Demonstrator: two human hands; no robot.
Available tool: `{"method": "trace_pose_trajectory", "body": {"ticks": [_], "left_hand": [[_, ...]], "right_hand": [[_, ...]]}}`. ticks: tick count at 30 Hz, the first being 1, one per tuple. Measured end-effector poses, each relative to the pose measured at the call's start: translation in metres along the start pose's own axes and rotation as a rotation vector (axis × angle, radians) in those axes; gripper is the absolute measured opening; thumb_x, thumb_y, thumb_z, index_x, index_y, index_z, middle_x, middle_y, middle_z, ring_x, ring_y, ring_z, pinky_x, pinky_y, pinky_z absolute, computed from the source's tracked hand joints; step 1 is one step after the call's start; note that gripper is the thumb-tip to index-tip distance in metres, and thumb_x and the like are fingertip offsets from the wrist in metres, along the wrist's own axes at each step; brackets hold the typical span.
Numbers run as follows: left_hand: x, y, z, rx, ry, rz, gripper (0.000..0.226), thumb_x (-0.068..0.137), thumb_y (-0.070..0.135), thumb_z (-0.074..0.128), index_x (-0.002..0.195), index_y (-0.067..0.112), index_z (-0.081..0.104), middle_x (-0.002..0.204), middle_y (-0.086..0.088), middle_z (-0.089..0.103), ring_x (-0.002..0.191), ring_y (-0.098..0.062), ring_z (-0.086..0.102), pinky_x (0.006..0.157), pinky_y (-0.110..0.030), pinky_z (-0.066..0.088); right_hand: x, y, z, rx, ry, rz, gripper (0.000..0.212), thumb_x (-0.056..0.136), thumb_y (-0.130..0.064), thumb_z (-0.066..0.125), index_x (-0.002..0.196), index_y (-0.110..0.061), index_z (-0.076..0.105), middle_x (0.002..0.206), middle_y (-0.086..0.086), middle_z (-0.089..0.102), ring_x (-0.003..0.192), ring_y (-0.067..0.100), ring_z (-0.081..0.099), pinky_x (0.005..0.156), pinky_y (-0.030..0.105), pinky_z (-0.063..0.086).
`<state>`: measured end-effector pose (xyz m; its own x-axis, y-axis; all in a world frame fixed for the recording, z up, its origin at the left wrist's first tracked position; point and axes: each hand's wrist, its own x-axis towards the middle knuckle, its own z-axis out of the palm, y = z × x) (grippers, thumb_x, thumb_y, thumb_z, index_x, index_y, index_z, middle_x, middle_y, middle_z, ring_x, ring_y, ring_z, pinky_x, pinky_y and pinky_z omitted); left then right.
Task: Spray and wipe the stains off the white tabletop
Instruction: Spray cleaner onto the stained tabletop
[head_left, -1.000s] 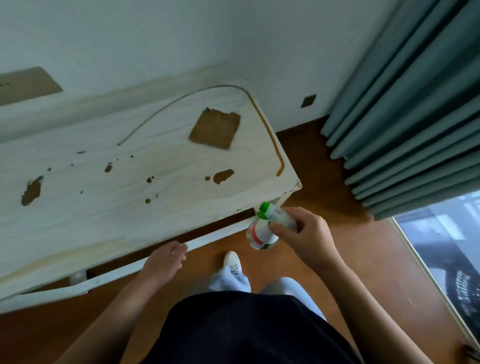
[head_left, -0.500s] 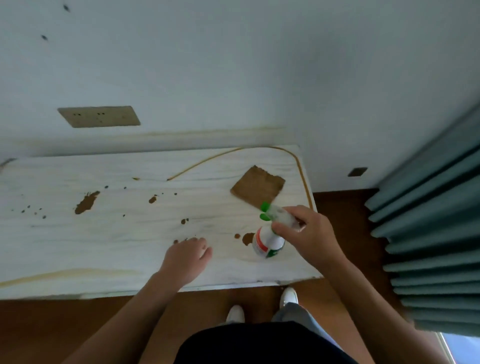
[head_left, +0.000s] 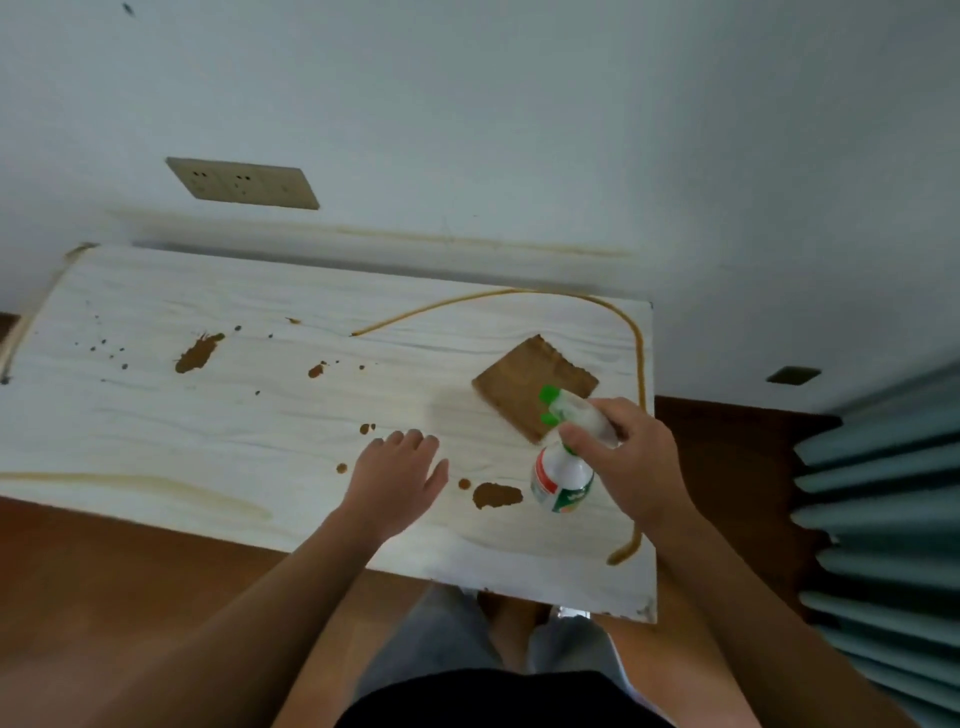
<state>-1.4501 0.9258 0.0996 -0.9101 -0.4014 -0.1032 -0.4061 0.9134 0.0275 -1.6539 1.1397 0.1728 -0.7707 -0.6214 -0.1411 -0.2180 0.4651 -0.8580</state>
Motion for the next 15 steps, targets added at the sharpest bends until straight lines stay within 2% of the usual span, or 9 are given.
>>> {"method": "trace_pose_trajectory", "body": {"ticks": [4,9,13,15], "left_hand": [[0.024,-0.012,0.016,-0.032,0.009,0.11,0.052,0.102,0.046,0.029,0.114,0.015,0.069,0.106,-0.001,0.072,0.089,-0.02,0.07,0.075,-0.034,0.058],[0.062,-0.032,0.048,-0.047,0.023,0.124,0.047,0.1,0.042,0.038,0.121,0.011,0.066,0.126,-0.013,0.068,0.111,-0.032,0.068,0.084,-0.043,0.058],[0.078,-0.033,0.067,-0.107,0.0,0.111,0.046,0.1,0.042,0.042,0.132,0.011,0.057,0.14,-0.016,0.06,0.127,-0.034,0.059,0.098,-0.046,0.052],[0.078,-0.031,0.077,-0.129,-0.029,0.128,0.047,0.101,0.043,0.039,0.133,0.012,0.054,0.143,-0.016,0.058,0.13,-0.034,0.057,0.1,-0.046,0.051]], "right_hand": [[0.014,0.012,0.013,-0.051,-0.022,0.055,0.039,0.083,-0.05,0.074,0.112,-0.024,0.069,0.098,-0.011,0.067,0.09,0.008,0.062,0.081,0.038,0.059],[0.043,0.011,0.038,0.002,0.054,0.133,0.046,0.08,-0.057,0.07,0.113,-0.025,0.067,0.099,-0.01,0.067,0.092,0.009,0.064,0.081,0.036,0.06],[0.071,0.009,0.064,0.056,0.053,0.206,0.03,0.081,-0.058,0.071,0.102,-0.036,0.067,0.093,-0.011,0.071,0.087,0.005,0.067,0.078,0.03,0.06],[0.08,0.007,0.075,0.062,0.039,0.242,0.03,0.076,-0.066,0.067,0.092,-0.04,0.064,0.084,-0.008,0.071,0.078,0.006,0.067,0.073,0.028,0.058]]}}
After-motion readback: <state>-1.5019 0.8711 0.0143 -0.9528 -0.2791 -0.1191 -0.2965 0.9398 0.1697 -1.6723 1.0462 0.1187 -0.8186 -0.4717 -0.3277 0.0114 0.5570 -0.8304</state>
